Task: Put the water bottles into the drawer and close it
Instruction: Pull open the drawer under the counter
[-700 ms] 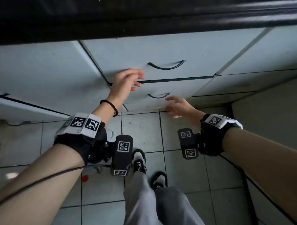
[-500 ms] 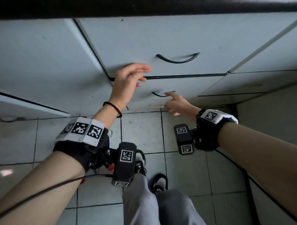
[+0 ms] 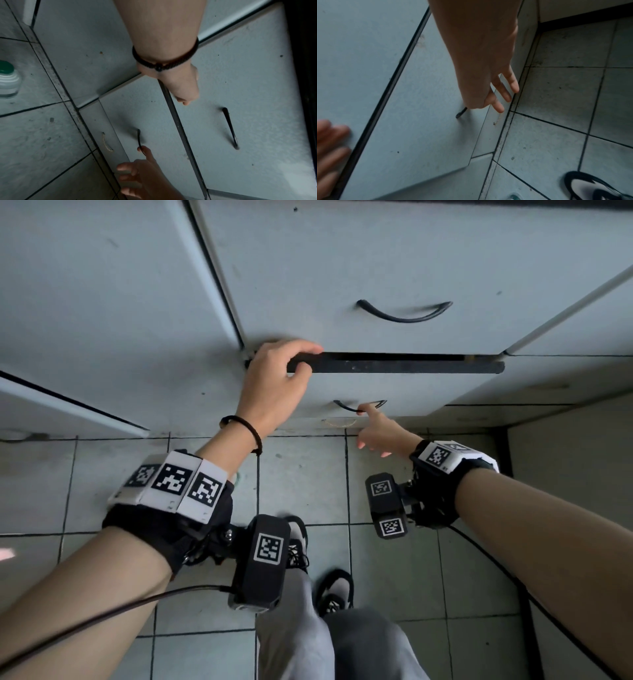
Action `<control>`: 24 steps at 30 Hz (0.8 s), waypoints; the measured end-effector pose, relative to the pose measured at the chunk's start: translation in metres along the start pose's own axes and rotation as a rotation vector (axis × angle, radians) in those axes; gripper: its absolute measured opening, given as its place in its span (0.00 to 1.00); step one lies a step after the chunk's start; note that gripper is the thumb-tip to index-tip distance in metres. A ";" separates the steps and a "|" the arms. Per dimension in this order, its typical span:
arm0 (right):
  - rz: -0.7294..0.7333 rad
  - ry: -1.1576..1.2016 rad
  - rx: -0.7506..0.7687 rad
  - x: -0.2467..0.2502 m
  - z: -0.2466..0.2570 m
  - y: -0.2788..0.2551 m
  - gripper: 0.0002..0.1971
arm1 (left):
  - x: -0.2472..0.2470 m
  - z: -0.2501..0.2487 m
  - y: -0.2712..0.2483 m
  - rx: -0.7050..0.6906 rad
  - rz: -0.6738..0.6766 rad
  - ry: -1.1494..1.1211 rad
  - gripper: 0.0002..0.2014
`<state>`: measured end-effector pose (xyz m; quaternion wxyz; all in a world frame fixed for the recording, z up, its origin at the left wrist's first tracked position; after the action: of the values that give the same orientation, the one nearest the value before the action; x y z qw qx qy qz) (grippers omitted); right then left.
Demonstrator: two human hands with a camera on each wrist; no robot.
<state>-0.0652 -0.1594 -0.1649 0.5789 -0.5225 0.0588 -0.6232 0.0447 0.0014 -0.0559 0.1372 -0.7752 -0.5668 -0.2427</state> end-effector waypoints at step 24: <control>-0.124 -0.333 0.198 0.063 -0.010 -0.122 0.24 | 0.011 0.018 -0.097 0.264 0.232 0.523 0.14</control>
<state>-0.1391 -0.1747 -0.0491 0.5897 -0.5617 -0.1316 -0.5653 -0.0406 0.0500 -0.0710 0.4045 -0.7217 -0.4466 -0.3407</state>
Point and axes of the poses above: each hand's wrist, its own y-axis towards the middle knuckle, its own x-axis out of the back of the hand, z = x × y, the point moved 5 cm from there along y, towards the middle knuckle, and after that the axes turned 9 degrees about -z, right-handed, at the moved point
